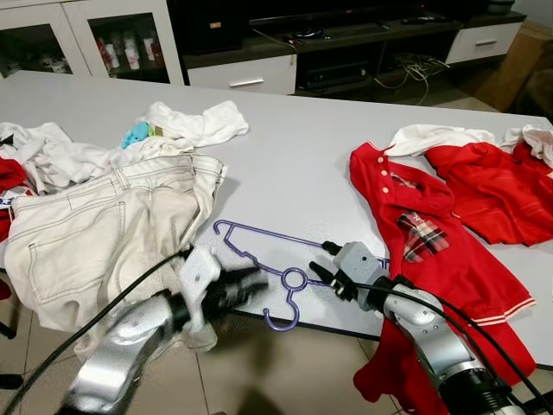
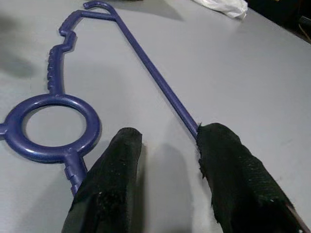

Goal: Hang hanger

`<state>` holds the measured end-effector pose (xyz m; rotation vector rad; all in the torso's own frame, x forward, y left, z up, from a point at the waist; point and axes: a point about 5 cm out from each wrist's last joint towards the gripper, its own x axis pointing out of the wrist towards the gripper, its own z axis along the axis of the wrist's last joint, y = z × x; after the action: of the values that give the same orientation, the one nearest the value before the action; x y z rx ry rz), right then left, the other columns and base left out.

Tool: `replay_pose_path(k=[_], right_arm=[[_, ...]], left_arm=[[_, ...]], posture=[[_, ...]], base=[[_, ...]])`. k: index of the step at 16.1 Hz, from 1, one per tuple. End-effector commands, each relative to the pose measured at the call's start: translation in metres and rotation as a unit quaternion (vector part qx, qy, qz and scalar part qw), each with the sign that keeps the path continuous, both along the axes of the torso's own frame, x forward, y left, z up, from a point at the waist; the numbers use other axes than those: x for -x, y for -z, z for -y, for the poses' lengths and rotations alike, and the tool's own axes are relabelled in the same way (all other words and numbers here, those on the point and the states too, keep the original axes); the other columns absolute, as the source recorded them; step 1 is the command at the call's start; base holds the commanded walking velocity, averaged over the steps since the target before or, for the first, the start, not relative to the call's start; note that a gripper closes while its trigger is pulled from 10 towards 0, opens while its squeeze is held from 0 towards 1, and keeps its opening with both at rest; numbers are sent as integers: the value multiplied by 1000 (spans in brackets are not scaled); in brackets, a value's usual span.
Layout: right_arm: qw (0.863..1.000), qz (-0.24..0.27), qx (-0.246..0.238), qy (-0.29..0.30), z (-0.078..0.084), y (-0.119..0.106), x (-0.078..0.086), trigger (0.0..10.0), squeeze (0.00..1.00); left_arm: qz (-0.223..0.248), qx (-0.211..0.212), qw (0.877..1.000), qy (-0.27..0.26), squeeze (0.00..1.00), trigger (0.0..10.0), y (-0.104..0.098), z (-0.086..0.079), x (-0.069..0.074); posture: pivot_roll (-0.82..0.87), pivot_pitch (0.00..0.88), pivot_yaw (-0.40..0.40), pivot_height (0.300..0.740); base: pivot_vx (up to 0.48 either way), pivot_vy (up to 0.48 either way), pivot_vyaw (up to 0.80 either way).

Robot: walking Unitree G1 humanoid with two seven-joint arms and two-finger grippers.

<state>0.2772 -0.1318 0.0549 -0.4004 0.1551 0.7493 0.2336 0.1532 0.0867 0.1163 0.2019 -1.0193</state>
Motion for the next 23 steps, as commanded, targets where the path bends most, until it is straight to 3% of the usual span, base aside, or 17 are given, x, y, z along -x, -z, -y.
replay_pose_path(k=[1, 3, 6, 11, 17, 18, 19, 20, 22, 23], right_arm=[[1000, -11, 7, -7, -2, 3, 1, 5059, 0], [999, -32, 9, -14, -4, 6, 3, 4157, 0], [998, -51, 10, -20, -5, 11, 6, 3647, 0], [997, -68, 10, -29, -3, 15, 11, 3451, 0], [996, -82, 10, -41, -3, 15, 14, 3765, 0], [996, -81, 8, -44, -5, 14, 14, 3765, 0], [996, -81, 6, -47, -6, 12, 14, 3765, 0], [996, -81, 6, -47, -6, 12, 13, 3765, 0], [996, -81, 5, -48, -7, 12, 14, 3804, 0], [995, -81, 5, -49, -7, 12, 14, 3804, 0]], left_arm=[[-5, 0, 1000, 20, 0, 10000, -2, 1, 3], [-25, -6, 997, 72, 0, 10000, -5, -4, 15], [-34, -19, 994, 103, 0, 10000, -10, -11, 22], [-25, -61, 986, 153, 0, 10000, -16, -21, 30], [3, -104, 978, 180, 0, 10000, -4, -12, 29], [9, -104, 978, 182, 129, 10000, -4, -10, 28], [18, -108, 977, 184, 604, 10000, -3, -8, 28], [21, -111, 976, 185, 1000, 10000, -2, -7, 27], [68, -129, 976, 164, 949, 10000, -2, -5, 20], [87, -137, 974, 155, 0, 10000, -2, -4, 16]], posture=[[-54, 0, 36, 740], [-54, 0, 36, 740], [-54, 0, 36, 740], [-46, 0, 35, 740], [-55, 0, 34, 740], [-55, 0, 32, 740], [-55, 0, 32, 740], [-55, 0, 32, 740], [-56, 0, 34, 740], [-56, 0, 34, 740]], base=[[0, 0, 0], [0, 0, 0], [0, 0, 0], [0, 0, 0], [0, 0, 0], [0, 0, 0], [0, 0, 0], [0, 0, 0], [0, 0, 0], [0, 0, 0]])
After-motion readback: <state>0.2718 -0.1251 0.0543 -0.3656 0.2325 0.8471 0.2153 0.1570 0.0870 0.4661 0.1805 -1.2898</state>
